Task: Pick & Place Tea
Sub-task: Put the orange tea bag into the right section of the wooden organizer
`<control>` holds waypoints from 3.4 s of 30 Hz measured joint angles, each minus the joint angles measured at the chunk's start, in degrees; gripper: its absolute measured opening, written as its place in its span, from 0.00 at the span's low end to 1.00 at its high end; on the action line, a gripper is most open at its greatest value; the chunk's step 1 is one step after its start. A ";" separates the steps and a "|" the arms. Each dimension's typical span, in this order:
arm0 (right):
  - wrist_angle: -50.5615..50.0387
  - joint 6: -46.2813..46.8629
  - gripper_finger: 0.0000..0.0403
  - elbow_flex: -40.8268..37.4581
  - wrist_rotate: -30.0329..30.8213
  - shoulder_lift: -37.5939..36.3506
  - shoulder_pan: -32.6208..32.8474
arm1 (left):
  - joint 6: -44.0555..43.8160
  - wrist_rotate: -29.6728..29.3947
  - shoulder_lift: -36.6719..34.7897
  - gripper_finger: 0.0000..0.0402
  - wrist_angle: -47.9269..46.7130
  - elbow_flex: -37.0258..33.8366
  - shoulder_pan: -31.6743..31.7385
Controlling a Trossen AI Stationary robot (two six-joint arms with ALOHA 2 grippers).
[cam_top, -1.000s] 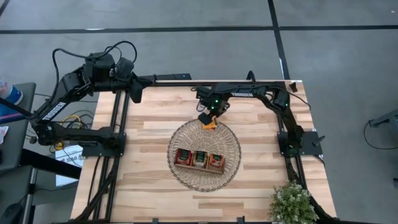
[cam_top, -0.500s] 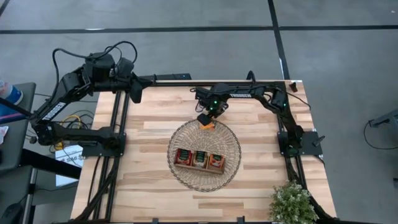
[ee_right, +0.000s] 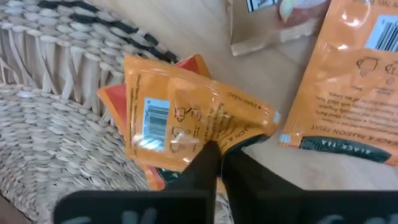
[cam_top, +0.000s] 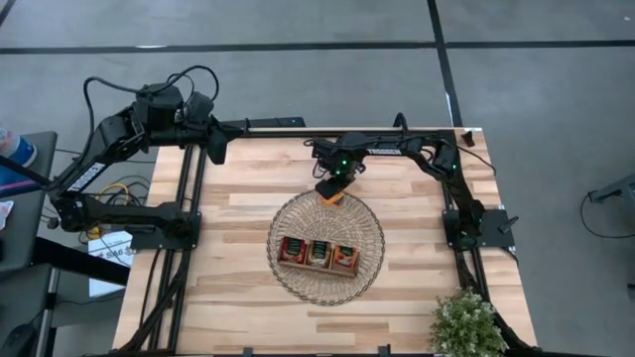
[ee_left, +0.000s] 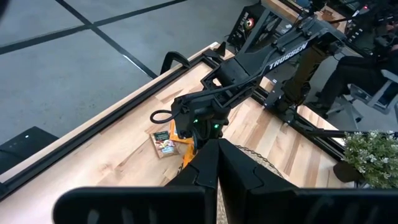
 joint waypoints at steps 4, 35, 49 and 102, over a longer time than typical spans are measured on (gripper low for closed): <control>-1.28 -0.07 0.03 0.10 -0.23 -0.96 -0.31 | 0.11 0.00 0.00 0.00 -0.09 0.01 0.00; -2.63 -5.53 0.00 6.51 -4.24 -5.79 -0.28 | 0.79 1.03 -0.02 0.00 -0.41 0.02 -0.02; -2.79 -7.15 0.01 6.51 -6.12 -5.77 -0.28 | 0.79 1.02 -0.02 0.00 -0.42 0.02 -0.02; 3.95 -0.53 0.78 -3.87 -8.98 -5.40 -1.84 | 1.84 1.03 -0.02 0.00 -1.48 0.02 -0.02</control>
